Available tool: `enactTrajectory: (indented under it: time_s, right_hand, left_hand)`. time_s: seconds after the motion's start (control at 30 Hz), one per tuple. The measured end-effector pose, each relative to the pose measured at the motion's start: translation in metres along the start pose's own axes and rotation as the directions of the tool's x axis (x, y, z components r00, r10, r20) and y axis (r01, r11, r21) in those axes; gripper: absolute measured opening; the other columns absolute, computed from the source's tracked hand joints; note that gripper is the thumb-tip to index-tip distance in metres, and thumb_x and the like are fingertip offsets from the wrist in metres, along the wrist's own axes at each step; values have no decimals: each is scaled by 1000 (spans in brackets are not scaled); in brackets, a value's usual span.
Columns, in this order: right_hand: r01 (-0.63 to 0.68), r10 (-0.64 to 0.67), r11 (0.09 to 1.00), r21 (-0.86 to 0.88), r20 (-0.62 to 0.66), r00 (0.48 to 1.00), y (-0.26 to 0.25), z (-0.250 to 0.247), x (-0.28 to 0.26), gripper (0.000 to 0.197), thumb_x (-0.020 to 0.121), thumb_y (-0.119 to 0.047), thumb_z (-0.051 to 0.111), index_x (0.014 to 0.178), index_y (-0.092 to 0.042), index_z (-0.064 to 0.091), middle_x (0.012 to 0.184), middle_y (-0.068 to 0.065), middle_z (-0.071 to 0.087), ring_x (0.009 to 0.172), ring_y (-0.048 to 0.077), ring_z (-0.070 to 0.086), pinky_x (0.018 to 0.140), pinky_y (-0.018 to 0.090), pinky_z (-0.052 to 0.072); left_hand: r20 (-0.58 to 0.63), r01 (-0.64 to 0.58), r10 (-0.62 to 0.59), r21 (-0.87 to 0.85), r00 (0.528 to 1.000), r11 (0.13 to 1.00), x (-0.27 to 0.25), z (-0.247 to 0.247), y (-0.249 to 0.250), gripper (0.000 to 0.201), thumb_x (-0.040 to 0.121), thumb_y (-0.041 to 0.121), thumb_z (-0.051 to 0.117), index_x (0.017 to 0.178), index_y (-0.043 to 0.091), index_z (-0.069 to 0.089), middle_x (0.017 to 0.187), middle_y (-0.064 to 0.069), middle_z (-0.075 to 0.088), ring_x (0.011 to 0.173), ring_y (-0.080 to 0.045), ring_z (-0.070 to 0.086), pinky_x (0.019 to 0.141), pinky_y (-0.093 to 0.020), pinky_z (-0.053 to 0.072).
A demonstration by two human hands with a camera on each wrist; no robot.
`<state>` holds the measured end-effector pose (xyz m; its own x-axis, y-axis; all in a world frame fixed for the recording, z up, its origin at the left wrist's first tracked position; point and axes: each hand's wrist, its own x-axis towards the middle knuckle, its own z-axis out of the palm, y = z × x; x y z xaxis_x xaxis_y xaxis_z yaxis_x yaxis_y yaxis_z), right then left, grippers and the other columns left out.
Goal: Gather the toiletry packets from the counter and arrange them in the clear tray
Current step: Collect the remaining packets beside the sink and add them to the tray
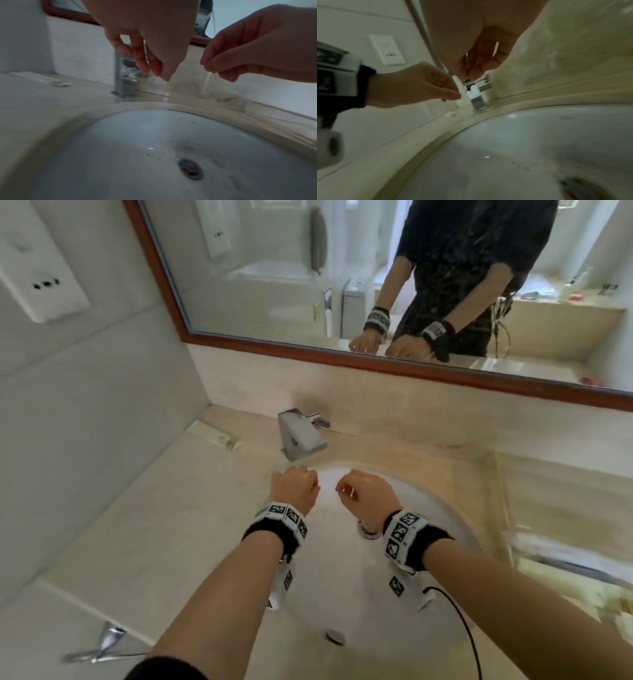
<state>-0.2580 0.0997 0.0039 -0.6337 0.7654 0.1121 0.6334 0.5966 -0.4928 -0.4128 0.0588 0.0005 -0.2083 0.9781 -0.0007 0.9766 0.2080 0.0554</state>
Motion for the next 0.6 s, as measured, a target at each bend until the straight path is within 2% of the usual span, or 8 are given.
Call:
enactTrajectory:
  time_s: [0.1, 0.13, 0.2, 0.33, 0.47, 0.53, 0.6]
  right_hand:
    - [128, -125, 992, -20, 112, 986, -55, 39, 38, 16, 89, -17, 54, 98, -16, 68, 96, 2, 66, 84, 23, 62, 73, 28, 45]
    - [165, -162, 986, -17, 127, 979, -76, 55, 57, 15, 89, -17, 55, 97, -16, 68, 95, 2, 66, 83, 24, 62, 71, 28, 44]
    - [166, -166, 986, 8, 114, 980, -96, 69, 75, 14, 87, -17, 57, 96, -15, 68, 96, 3, 66, 83, 24, 62, 70, 28, 44]
    - [42, -48, 998, 52, 106, 993, -135, 113, 136, 15, 87, -18, 57, 96, -17, 69, 101, 1, 66, 89, 23, 63, 77, 31, 50]
    - [-55, 50, 998, 24, 153, 987, -149, 140, 192, 21, 90, -17, 54, 105, -15, 68, 112, 5, 62, 104, 27, 60, 84, 33, 49]
    - [-83, 91, 995, -48, 202, 975, -151, 146, 215, 27, 92, -18, 51, 115, -14, 64, 120, 6, 59, 112, 27, 55, 88, 35, 48]
    - [-96, 128, 987, -126, 278, 952, -150, 153, 236, 33, 94, -19, 49, 126, -12, 58, 125, 9, 55, 117, 29, 51, 92, 37, 48]
  left_hand:
    - [-18, 90, -89, 31, 996, 995, 6, -3, -72, 28, 98, 32, 43, 109, 18, 64, 112, -1, 64, 108, -23, 58, 88, -37, 41]
    - [-28, 124, -123, 30, 992, 992, 11, -4, -102, 29, 98, 32, 42, 109, 18, 64, 112, -1, 65, 108, -23, 57, 88, -37, 41]
    - [-45, 148, -145, 46, 988, 988, 15, -7, -128, 29, 98, 29, 41, 109, 16, 63, 111, -1, 65, 108, -23, 57, 87, -37, 42]
    - [-14, 224, -224, 28, 974, 974, 31, -3, -207, 26, 96, 18, 42, 117, 17, 58, 117, -1, 64, 113, -24, 54, 87, -38, 42]
    - [83, 220, -221, 25, 972, 975, 54, 8, -267, 35, 95, 11, 42, 128, 19, 49, 130, -1, 57, 124, -22, 48, 93, -38, 41]
    - [138, 198, -197, 6, 971, 980, 69, 13, -284, 41, 96, 10, 42, 136, 21, 44, 141, -1, 48, 133, -21, 41, 100, -40, 39]
    - [227, 176, -166, -24, 960, 984, 83, 19, -293, 47, 97, 11, 40, 143, 25, 38, 154, 0, 32, 143, -20, 28, 111, -44, 31]
